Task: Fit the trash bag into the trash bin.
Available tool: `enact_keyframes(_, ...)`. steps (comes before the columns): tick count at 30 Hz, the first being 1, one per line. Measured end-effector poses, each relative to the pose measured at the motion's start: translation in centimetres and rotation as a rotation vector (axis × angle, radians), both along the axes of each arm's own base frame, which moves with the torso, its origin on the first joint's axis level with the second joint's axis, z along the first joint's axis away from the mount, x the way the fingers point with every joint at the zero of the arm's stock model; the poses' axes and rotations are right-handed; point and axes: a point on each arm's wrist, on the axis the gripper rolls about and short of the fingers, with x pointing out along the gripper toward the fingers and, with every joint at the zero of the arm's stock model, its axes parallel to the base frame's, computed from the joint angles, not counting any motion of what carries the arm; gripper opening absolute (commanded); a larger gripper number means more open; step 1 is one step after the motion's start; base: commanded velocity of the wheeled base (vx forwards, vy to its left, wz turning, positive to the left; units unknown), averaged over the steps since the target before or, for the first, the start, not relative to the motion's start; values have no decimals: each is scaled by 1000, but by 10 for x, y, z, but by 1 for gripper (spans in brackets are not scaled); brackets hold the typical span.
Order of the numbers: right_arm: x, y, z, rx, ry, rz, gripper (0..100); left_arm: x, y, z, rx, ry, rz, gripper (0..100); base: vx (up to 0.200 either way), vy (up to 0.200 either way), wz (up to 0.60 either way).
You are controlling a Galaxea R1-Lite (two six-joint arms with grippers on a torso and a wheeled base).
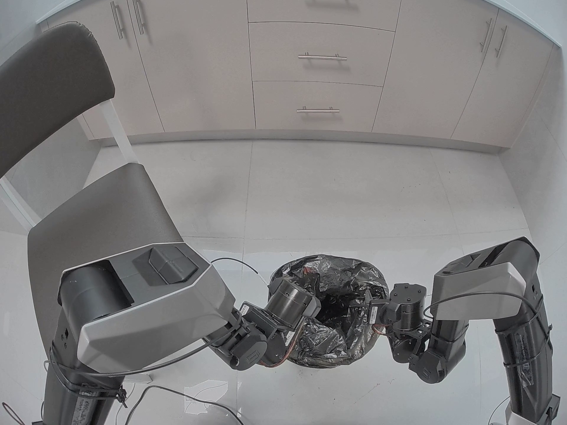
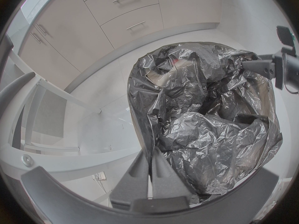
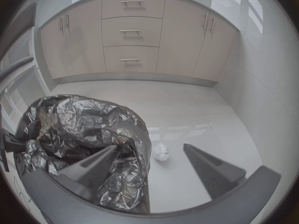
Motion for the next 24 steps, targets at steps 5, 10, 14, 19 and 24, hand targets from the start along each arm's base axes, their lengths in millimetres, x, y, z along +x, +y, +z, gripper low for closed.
enact_keyframes(5,1,0,17,19,-38,2,100,0,0,1,-4,-4,0,0,0,0,0)
enact_keyframes(10,12,1,42,-2,-113,15,100,1,0,4,-10,-10,1,0,0,0,0)
enact_keyframes(14,28,3,60,-52,-182,28,100,2,0,5,-12,-12,3,0,0,0,0)
enact_keyframes(19,47,11,68,-62,-227,45,100,2,0,6,-18,-13,8,0,0,0,0)
enact_keyframes(24,63,20,63,-83,-185,67,100,2,0,5,-20,-12,11,0,0,0,0)
